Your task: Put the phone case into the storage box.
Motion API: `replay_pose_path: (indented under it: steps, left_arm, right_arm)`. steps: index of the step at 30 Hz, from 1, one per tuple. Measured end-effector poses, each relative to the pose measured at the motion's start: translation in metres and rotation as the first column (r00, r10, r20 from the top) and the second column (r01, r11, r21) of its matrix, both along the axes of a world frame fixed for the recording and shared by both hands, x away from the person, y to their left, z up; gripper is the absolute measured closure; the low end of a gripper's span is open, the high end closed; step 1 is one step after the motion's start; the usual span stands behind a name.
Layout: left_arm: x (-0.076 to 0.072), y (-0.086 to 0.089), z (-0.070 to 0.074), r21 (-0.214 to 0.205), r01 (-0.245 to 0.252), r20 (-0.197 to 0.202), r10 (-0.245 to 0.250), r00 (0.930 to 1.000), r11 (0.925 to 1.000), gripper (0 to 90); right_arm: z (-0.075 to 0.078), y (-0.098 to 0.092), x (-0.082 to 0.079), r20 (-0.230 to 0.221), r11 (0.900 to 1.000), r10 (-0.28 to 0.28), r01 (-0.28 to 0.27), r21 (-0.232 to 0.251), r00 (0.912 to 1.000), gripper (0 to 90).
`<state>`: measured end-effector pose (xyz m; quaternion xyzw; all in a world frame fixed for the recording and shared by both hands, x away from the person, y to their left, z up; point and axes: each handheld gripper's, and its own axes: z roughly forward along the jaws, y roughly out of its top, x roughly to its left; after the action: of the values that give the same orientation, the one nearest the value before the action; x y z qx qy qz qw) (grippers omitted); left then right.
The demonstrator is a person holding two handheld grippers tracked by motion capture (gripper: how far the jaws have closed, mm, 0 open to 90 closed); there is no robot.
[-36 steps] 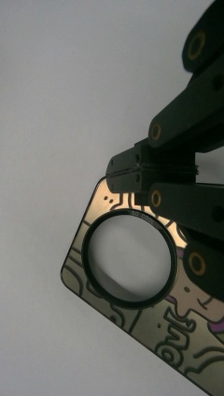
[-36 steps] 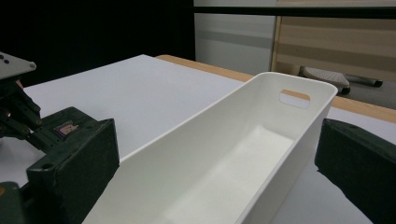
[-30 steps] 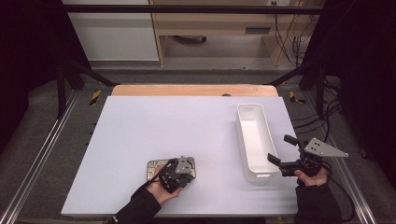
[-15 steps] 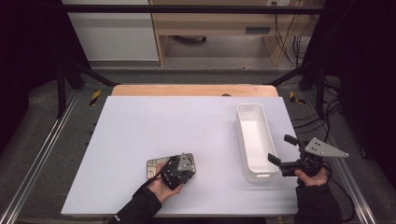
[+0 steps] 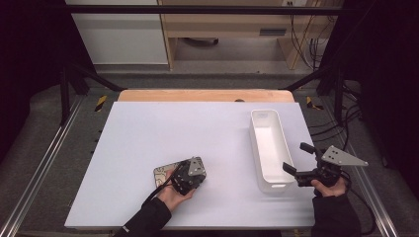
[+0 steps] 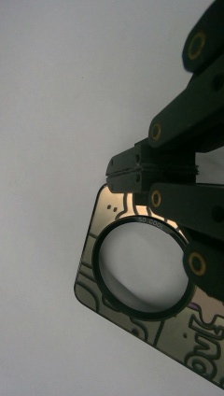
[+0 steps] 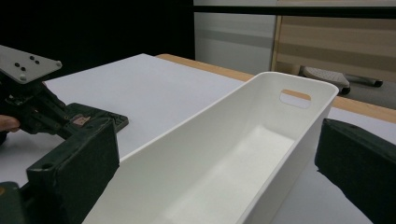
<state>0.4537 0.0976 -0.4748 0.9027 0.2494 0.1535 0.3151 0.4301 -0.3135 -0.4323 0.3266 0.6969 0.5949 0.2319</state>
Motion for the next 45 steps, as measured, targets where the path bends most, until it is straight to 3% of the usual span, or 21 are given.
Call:
replay_pose_path:
  steps: [4,10,13,16,17,19,20,27,29,31,40,45]
  left_arm:
    - [-0.002,0.002,0.003,-0.004,0.01,0.005,-0.01,0.9999,0.9999,87.5]
    - [-0.007,0.008,0.016,-0.053,0.028,0.007,-0.028,0.9996,0.9982,82.1]
    - [-0.009,0.012,0.022,-0.071,0.034,0.017,-0.033,0.9993,0.9969,74.8]
    - [-0.008,0.017,0.028,-0.095,0.045,0.019,-0.044,0.9989,0.9944,61.6]
    - [-0.007,0.018,0.029,-0.1,0.045,0.015,-0.044,0.9989,0.994,61.6]
    - [-0.006,0.021,0.032,-0.117,0.041,0.025,-0.038,0.9989,0.9923,57.9]
    - [-0.006,0.023,0.034,-0.124,0.039,0.025,-0.036,0.999,0.9915,50.0]
    - [-0.003,0.038,0.048,-0.17,0.022,0.064,-0.011,0.9979,0.9852,32.9]
    - [-0.001,0.043,0.052,-0.192,0.02,0.052,-0.01,0.9986,0.9811,27.7]
    - [0.0,0.048,0.056,-0.202,0.017,0.039,-0.009,0.9992,0.9792,24.8]
    - [0.003,0.07,0.072,-0.25,-0.032,0.07,0.051,0.9963,0.9677,18.1]
    - [0.006,0.078,0.079,-0.24,-0.047,0.071,0.065,0.9953,0.9696,8.0]
  right_arm:
    - [0.0,0.0,0.0,-0.002,1.0,0.001,-0.001,-0.002,1.0,0.4]
    - [-0.001,0.0,0.0,-0.002,1.0,-0.001,0.001,-0.004,1.0,0.4]
    - [-0.001,-0.001,0.0,-0.003,1.0,0.0,0.0,-0.005,1.0,0.4]
    - [0.0,-0.001,0.0,-0.003,1.0,0.001,-0.001,-0.004,1.0,0.4]
    - [0.0,-0.001,0.0,-0.003,1.0,0.001,-0.001,-0.004,1.0,0.4]
    - [0.0,-0.001,0.0,-0.003,1.0,0.002,-0.002,-0.003,1.0,0.4]
    - [0.0,-0.001,0.0,-0.002,1.0,0.001,-0.001,-0.003,1.0,0.4]
    - [0.0,-0.001,0.0,0.001,1.0,0.0,0.0,0.0,1.0,0.4]
    - [0.0,-0.001,0.0,0.001,1.0,0.001,-0.001,-0.001,1.0,0.4]
    - [0.0,-0.001,0.0,0.002,1.0,0.001,-0.001,0.001,1.0,0.4]
    - [0.0,0.0,0.0,-0.002,1.0,0.002,-0.002,-0.003,1.0,0.4]
    - [0.0,0.0,0.0,-0.003,1.0,0.002,-0.002,-0.004,1.0,0.4]
